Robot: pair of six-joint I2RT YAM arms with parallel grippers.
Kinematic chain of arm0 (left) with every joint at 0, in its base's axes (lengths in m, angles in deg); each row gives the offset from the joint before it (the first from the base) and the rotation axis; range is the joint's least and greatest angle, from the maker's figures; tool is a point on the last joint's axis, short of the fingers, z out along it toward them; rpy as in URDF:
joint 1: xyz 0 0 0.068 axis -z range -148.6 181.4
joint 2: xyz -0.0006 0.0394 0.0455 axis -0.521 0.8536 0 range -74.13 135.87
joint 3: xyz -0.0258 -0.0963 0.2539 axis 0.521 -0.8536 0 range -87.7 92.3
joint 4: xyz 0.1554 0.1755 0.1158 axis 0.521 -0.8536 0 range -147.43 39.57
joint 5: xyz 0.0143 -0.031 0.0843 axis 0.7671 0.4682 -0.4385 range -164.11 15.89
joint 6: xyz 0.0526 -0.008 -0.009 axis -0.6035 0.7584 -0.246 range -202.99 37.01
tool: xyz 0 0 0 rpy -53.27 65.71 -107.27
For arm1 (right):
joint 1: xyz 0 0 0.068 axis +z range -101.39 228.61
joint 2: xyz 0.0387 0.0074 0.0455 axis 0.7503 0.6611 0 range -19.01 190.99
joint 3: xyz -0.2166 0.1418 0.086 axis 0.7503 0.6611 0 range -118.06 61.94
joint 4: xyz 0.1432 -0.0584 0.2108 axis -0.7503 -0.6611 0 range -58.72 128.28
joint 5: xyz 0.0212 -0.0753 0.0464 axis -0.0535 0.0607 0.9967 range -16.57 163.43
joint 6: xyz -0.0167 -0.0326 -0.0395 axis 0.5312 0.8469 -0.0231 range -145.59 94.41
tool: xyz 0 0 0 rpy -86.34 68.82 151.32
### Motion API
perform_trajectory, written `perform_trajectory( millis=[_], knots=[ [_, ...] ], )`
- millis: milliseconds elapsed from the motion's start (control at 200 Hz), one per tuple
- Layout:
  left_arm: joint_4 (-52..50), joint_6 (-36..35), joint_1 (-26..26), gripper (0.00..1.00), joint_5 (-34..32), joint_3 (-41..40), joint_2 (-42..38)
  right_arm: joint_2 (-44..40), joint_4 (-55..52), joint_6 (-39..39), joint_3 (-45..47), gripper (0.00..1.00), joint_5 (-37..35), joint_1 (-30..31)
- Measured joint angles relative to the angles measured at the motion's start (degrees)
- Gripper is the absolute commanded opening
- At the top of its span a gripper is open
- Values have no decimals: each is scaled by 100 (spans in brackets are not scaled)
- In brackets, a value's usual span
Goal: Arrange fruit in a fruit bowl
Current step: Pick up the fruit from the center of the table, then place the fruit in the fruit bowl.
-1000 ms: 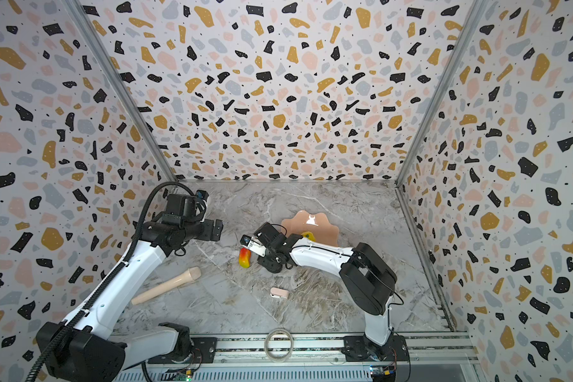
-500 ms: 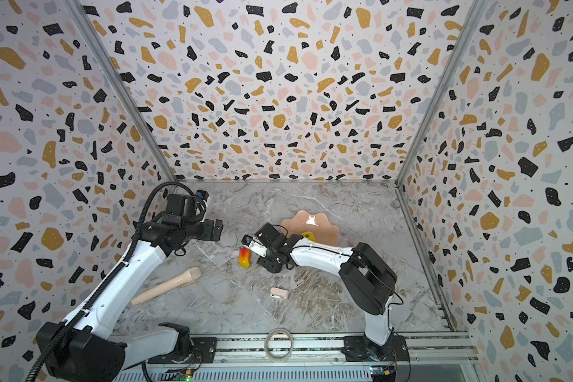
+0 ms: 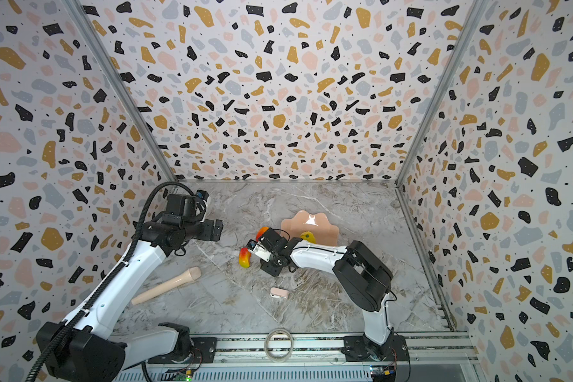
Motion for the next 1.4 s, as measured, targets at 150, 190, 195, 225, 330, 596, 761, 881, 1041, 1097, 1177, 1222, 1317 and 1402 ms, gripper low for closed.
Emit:
perform_trajectory(
  millis=[150, 190, 195, 225, 330, 596, 761, 881, 1041, 1097, 1177, 1222, 1317, 1402],
  knots=[
    [0, -4, 0, 100, 0, 0, 7, 11, 63, -63, 0, 30, 37, 0],
    [0, -4, 0, 100, 0, 0, 9, 11, 66, -63, 0, 28, 37, 0],
    [0, -4, 0, 100, 0, 0, 9, 11, 66, -63, 0, 28, 37, 0],
    [0, -7, 0, 100, 0, 0, 11, 11, 70, -63, 0, 26, 37, 0],
    [0, -9, 0, 100, 0, 0, 15, -9, 70, -68, 0, 21, 39, -11],
    [0, -15, 0, 100, 0, 0, 37, -879, 111, -229, 20, 5, 179, -345],
    [2, -17, 0, 100, 2, 0, 37, -1814, 291, -514, 37, 0, 131, -1248],
    [7, -17, 0, 100, 7, 0, 55, -2009, 352, -767, 81, 0, -140, -2009],
    [7, -17, 0, 100, 7, 0, 85, -1891, 286, -1040, 468, 0, -350, -2824],
    [7, -17, 0, 100, 9, 0, 85, -1812, 256, -1108, 590, 0, -352, -2990],
    [7, -17, 0, 100, 11, 0, 85, -1698, 227, -1156, 695, 0, -348, -3099],
    [7, -17, 0, 100, 13, 0, 85, -1633, 229, -1182, 728, 0, -319, -3112],
    [7, -15, 0, 100, 26, 0, 85, -1510, 254, -1241, 765, 0, -219, -3110],
    [7, -17, 0, 100, 28, 0, 85, -1388, 321, -1292, 804, 0, -138, -3110]
  ],
)
